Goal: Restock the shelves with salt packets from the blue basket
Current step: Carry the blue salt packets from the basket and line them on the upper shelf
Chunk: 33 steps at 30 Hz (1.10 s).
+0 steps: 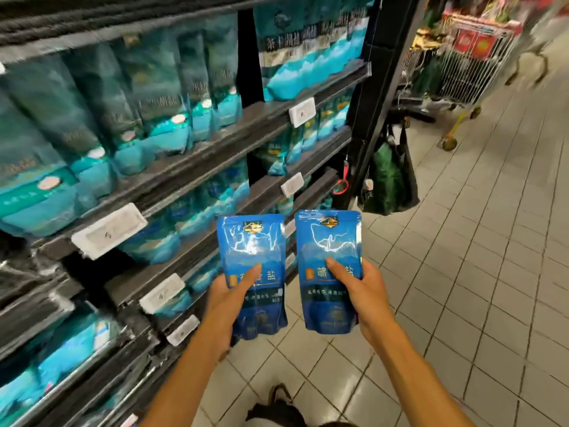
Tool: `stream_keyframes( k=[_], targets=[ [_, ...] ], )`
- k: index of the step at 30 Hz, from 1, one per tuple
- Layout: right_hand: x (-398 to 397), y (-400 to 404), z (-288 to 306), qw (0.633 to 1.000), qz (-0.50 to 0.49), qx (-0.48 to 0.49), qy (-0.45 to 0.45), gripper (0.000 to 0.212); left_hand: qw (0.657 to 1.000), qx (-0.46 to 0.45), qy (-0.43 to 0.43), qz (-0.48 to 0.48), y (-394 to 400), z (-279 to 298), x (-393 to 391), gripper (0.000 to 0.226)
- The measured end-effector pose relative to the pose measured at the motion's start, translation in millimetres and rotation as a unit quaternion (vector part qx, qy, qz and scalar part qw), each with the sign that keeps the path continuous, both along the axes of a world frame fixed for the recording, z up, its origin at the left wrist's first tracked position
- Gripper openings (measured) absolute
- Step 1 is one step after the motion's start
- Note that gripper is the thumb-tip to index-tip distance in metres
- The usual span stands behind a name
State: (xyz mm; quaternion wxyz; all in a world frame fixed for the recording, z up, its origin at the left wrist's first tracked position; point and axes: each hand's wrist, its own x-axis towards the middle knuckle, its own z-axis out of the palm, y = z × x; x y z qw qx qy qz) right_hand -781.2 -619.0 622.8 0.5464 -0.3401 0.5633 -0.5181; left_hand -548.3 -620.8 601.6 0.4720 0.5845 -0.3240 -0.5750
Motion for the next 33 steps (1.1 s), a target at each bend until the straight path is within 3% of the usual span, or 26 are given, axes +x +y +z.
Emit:
stream_keyframes(
  k=[7,11,15,19,26,33],
  targets=[
    [19.3,-96.9,65.3,0.993,0.044,-0.104,-0.014,0.026,0.992,-0.104,-0.055,0.034,-78.9,61.5,6.0,0.051],
    [32.0,-142.4,107.2,0.983,0.09,-0.16,-0.027,0.024,0.985,-0.147,-0.059,0.069,-104.8,102.7,9.7,0.072],
    [37.8,-186.3,146.0,0.967,0.148,-0.199,-0.058,0.038,0.969,-0.202,-0.077,0.122,-125.9,147.1,5.0,0.054],
    [44.5,-231.1,182.9,0.95,0.202,-0.221,-0.09,0.039,0.95,-0.228,-0.1,0.186,-143.0,193.2,-0.3,0.055],
    [70.8,-287.4,261.2,0.892,0.328,-0.276,-0.143,0.027,0.894,-0.322,-0.161,0.266,-156.1,278.5,-5.3,0.032],
    [130.4,-301.1,357.7,0.813,0.432,-0.319,-0.228,0.023,0.863,-0.362,-0.191,0.297,-144.4,371.7,25.4,0.032]
  ],
)
